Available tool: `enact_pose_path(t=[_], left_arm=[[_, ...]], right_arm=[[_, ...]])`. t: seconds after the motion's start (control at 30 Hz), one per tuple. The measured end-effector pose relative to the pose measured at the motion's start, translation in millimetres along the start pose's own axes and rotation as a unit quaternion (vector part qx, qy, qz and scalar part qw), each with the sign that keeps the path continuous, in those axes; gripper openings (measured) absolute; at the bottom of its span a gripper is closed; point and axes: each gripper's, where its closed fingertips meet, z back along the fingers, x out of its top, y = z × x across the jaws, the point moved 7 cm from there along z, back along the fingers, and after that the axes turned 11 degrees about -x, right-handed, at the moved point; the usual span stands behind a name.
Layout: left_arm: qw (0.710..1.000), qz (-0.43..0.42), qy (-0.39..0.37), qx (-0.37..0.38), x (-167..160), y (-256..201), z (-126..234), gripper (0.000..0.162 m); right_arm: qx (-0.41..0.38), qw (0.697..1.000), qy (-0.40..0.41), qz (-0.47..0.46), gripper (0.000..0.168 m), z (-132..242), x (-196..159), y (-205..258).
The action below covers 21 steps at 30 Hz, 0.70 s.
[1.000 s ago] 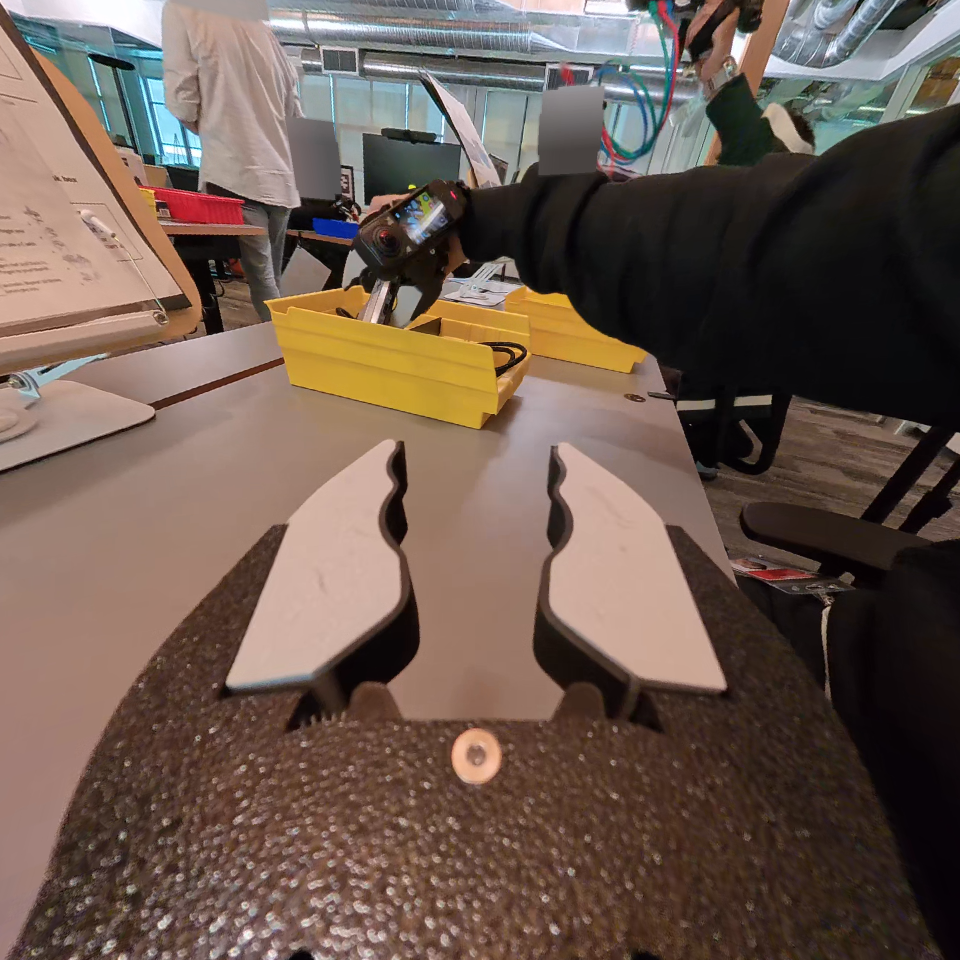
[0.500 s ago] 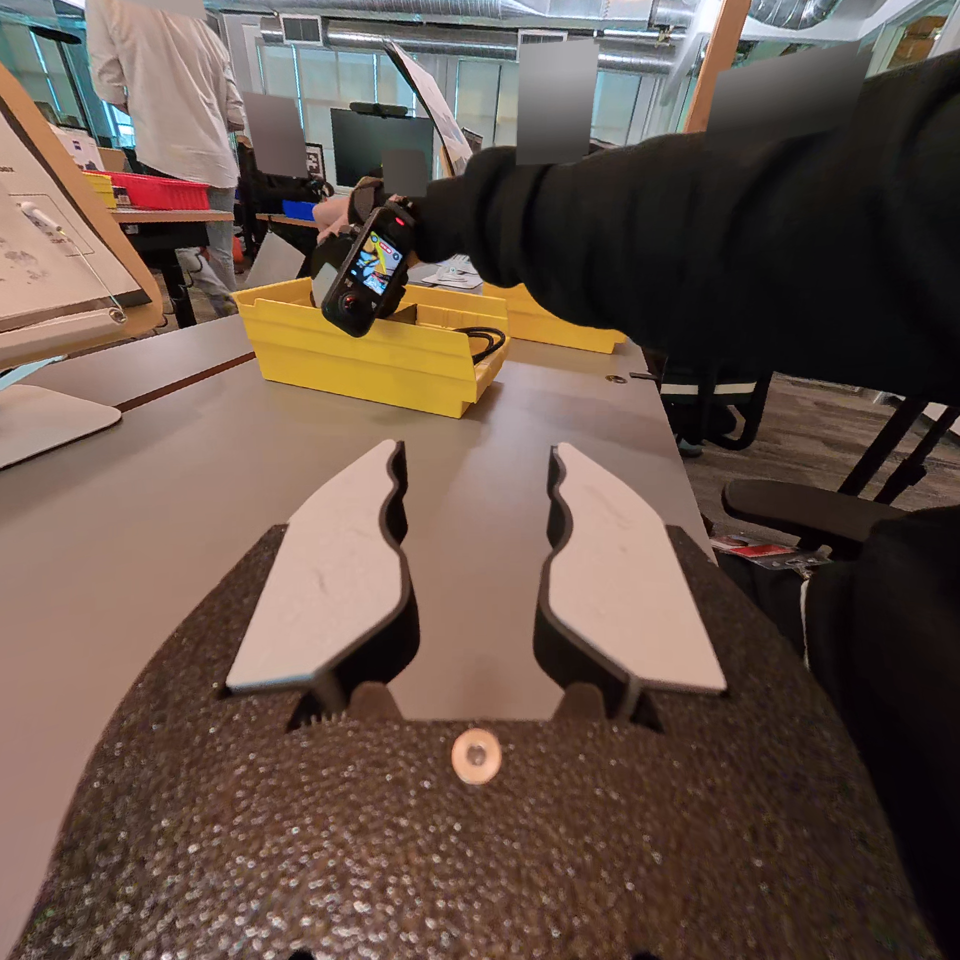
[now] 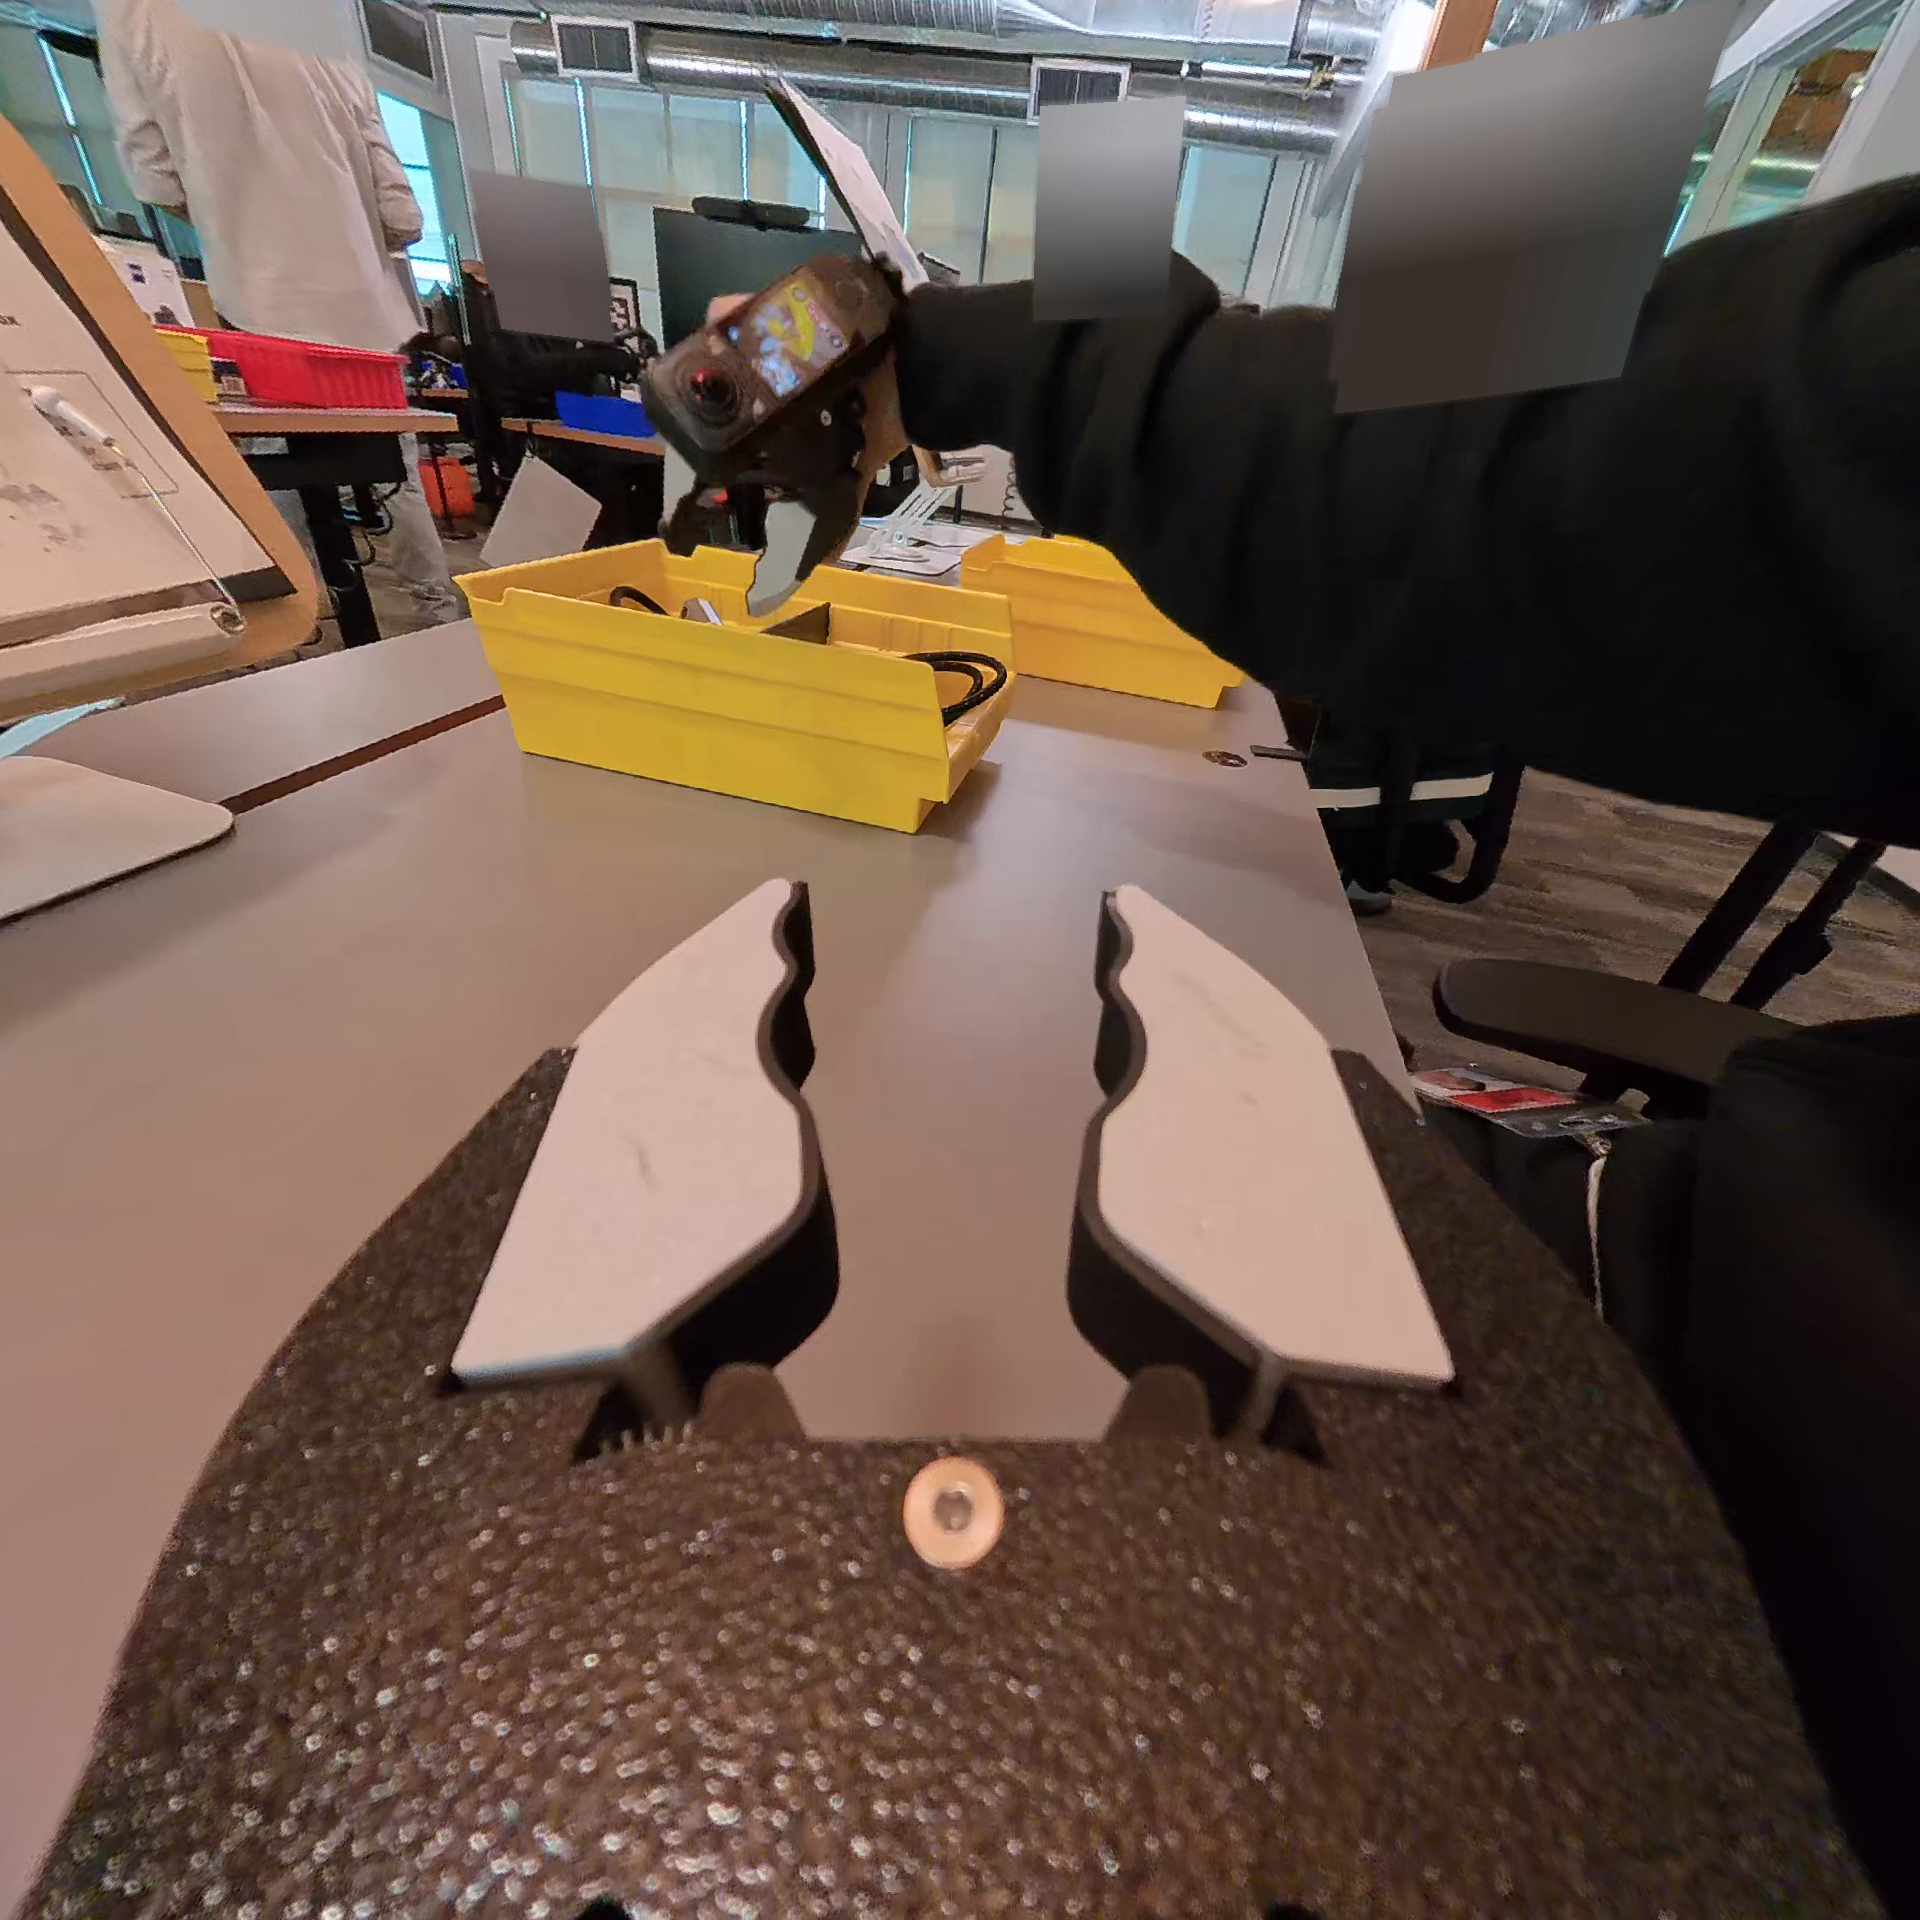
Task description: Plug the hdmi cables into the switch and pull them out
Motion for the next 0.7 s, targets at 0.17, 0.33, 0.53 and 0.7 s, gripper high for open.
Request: enact_pose_path(t=[0.17, 0.33, 0.53, 0.7], left_arm=[[0.999, -0.008, -0.014, 0.029, 13.6, -1.7, 10.1, 0.051], [0.99, -0.022, -0.019, 0.141, 40.2, -3.1, 38.1, 0.05], [0.91, -0.05, 0.204, 0.357, 38.7, 25.3, 129.4, 0.051], [0.864, 0.016, 0.422, 0.274, 6.6, 67.3, 162.7, 0.076]], right_arm=[[-0.035, 0.912, -0.234, -0.336, 0.075, 74.0, 38.7, -11.1], [0.097, 0.663, -0.545, -0.504, 0.081, 169.8, 78.0, 28.5], [0.103, 0.641, -0.596, -0.473, 0.083, 197.2, 83.8, 103.8], [0.124, 0.632, -0.592, -0.485, 0.084, 190.0, 65.8, 120.4]])
